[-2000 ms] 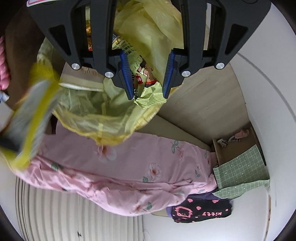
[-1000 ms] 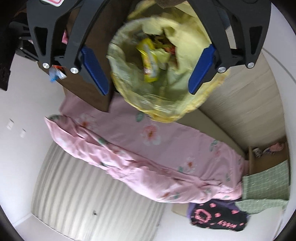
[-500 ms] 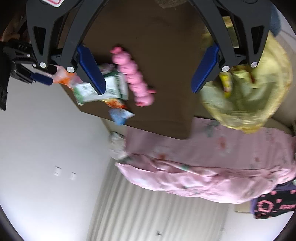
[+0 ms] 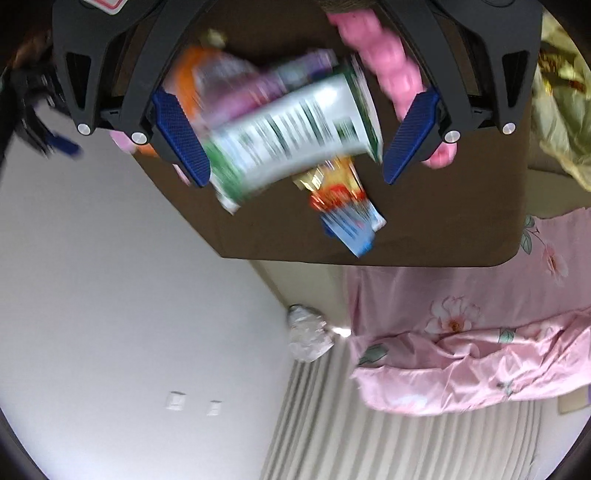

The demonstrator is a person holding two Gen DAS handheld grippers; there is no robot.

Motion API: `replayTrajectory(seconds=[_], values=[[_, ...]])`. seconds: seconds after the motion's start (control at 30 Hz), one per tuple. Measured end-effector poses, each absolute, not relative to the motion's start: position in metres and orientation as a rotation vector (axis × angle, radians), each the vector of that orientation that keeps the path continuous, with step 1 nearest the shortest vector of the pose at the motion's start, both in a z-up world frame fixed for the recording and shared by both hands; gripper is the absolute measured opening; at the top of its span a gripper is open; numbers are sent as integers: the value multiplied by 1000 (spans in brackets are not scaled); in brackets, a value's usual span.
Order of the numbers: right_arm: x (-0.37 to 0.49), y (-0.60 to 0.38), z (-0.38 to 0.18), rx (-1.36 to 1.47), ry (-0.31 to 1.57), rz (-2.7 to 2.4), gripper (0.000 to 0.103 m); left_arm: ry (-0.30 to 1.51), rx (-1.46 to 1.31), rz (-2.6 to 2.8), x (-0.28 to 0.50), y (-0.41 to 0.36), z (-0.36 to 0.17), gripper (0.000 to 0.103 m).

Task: Collect trash
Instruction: 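Grasp the blue wrapper on the table with the left gripper, then grasp the pink stick wrapper with the right gripper while the left gripper holds the blue wrapper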

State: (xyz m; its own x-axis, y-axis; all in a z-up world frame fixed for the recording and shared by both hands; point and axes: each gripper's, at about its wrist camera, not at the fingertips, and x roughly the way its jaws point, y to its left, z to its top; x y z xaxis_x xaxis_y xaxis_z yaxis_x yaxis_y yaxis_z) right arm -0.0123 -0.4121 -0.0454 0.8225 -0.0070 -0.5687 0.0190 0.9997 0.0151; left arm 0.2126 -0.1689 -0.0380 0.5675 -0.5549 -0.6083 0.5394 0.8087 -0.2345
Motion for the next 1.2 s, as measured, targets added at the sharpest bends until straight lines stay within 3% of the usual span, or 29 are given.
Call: replayTrajectory(seconds=[0.2,0.27,0.37,0.4,0.47,0.5,0.7,0.87,0.97,1.2], values=[[-6,-443,-56,55,617,-94,61,905,-74,-520,303,-186,-74,89],[-1,-449,-58,65,620,-92,61,958,-108,-506,320,-187,-85,83],[7,-457,-60,69,618,-114,61,1037,-180,-499,338,-187,-95,66],[7,-459,-60,78,615,-110,61,1062,-183,-503,341,-188,-97,52],[10,-459,-60,98,608,-102,61,1091,-179,-512,344,-191,-102,45],[11,-459,-60,107,604,-98,61,1076,-181,-524,342,-189,-100,35],[22,-461,-54,108,593,-95,60,947,-172,-574,297,-180,-69,30],[28,-466,-49,110,614,-67,45,814,-181,-629,236,-157,-26,30],[23,-454,-45,125,616,1,45,801,-206,-669,207,-142,-15,30],[34,-416,-37,-13,629,74,44,844,-137,-651,146,-125,-36,30]])
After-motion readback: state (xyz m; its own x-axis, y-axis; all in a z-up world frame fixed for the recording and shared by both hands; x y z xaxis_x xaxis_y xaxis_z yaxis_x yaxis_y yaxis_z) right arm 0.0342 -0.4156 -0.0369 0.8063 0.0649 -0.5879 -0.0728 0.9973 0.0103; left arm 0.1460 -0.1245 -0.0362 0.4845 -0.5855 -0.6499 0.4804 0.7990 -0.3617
